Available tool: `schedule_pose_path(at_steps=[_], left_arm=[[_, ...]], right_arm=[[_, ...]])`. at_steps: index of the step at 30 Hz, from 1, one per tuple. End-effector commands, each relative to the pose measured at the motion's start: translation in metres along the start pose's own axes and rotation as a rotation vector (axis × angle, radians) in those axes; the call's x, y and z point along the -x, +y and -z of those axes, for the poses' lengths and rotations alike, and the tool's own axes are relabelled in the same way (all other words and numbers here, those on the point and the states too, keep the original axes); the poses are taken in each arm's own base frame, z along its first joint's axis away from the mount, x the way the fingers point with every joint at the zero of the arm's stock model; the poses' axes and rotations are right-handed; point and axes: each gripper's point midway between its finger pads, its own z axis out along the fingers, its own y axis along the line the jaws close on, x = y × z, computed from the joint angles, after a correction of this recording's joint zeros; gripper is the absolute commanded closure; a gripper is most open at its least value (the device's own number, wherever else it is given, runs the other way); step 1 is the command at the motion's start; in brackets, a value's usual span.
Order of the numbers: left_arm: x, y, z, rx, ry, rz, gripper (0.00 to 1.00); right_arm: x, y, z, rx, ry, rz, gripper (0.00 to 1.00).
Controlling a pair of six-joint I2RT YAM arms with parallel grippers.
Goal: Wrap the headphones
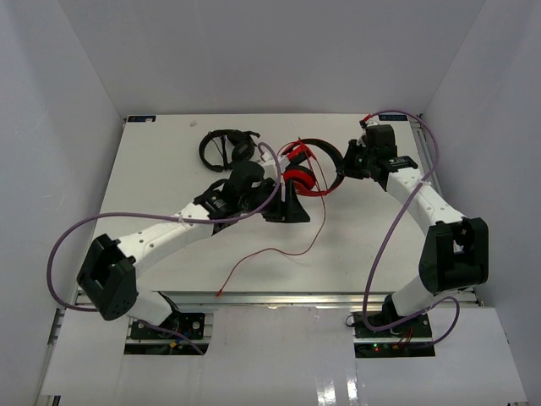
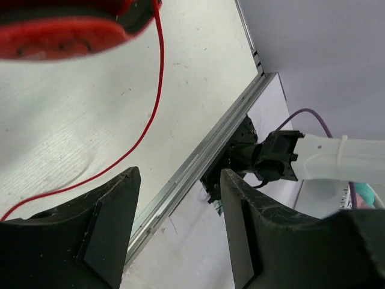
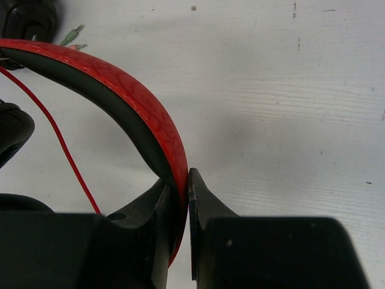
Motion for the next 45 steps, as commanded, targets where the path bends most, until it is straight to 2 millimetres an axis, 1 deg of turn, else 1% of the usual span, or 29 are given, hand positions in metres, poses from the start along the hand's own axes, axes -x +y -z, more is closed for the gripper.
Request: schedule_pose_path(at_steps=[1,3,4,5,6,7,9,12,13,16,19,21,23,25,27,30,35,40,45], left_arm=[[-0.002,-0.003,0.029,-0.077,-0.204,-0.274,0.25],[-0.024,0.014,0.034,-0.088,-0.221,-0.345,0.20],[-0.040,0.025,0.033,-0.097,-0.213,-0.374,0.19],[-0.049,0.030,0.035,-0.103,-0.214,-0.405,0.13],[-0.053,0.033,0.036,-0.109,-0.219,-0.443,0.10],[-0.057,0.036,0.037,-0.112,-0.220,-0.480,0.09],[-0.077,0.054,0.036,-0.095,-0.182,-0.531,0.08],[-0.091,0.082,0.030,-0.026,-0.140,-0.620,0.08],[-0.092,0.090,0.029,-0.002,-0.132,-0.652,0.08],[-0.095,0.103,0.024,0.034,-0.106,-0.697,0.09],[-0.084,0.099,0.018,0.028,-0.127,-0.759,0.09],[-0.074,0.088,0.014,-0.011,-0.151,-0.802,0.09],[-0.076,0.087,0.006,-0.037,-0.131,-0.830,0.10],[-0.076,0.080,-0.001,-0.085,-0.116,-0.864,0.10],[-0.085,0.081,-0.010,-0.123,-0.082,-0.877,0.11],[-0.096,0.076,-0.017,-0.184,-0.071,-0.902,0.12],[-0.119,0.075,-0.023,-0.248,-0.022,-0.906,0.13],[-0.129,0.084,-0.034,-0.229,0.011,-0.919,0.16],[-0.131,0.096,-0.045,-0.194,0.018,-0.930,0.20]], right_arm=[[0.040,0.029,0.027,0.104,-0.100,-0.002,0.92],[0.040,0.031,0.030,0.115,-0.101,0.004,0.92],[0.039,0.031,0.031,0.117,-0.100,0.007,0.92],[0.039,0.032,0.032,0.122,-0.102,0.011,0.92],[0.039,0.033,0.034,0.127,-0.103,0.017,0.92],[0.039,0.034,0.035,0.133,-0.102,0.023,0.92],[0.036,0.037,0.037,0.157,-0.096,0.040,0.92],[0.033,0.047,0.039,0.225,-0.084,0.090,0.92],[0.030,0.052,0.041,0.259,-0.075,0.111,0.92],[0.026,0.062,0.045,0.326,-0.068,0.159,0.92],[0.024,0.065,0.046,0.351,-0.066,0.174,0.92],[0.023,0.065,0.047,0.358,-0.062,0.174,0.92],[0.022,0.066,0.048,0.361,-0.060,0.169,0.92],[0.022,0.067,0.049,0.363,-0.059,0.166,0.92],[0.023,0.068,0.050,0.366,-0.060,0.165,0.92],[0.023,0.069,0.052,0.368,-0.058,0.164,0.92],[0.023,0.070,0.052,0.375,-0.053,0.158,0.92],[0.020,0.071,0.051,0.383,-0.042,0.153,0.92],[0.020,0.072,0.054,0.394,-0.043,0.153,0.92]])
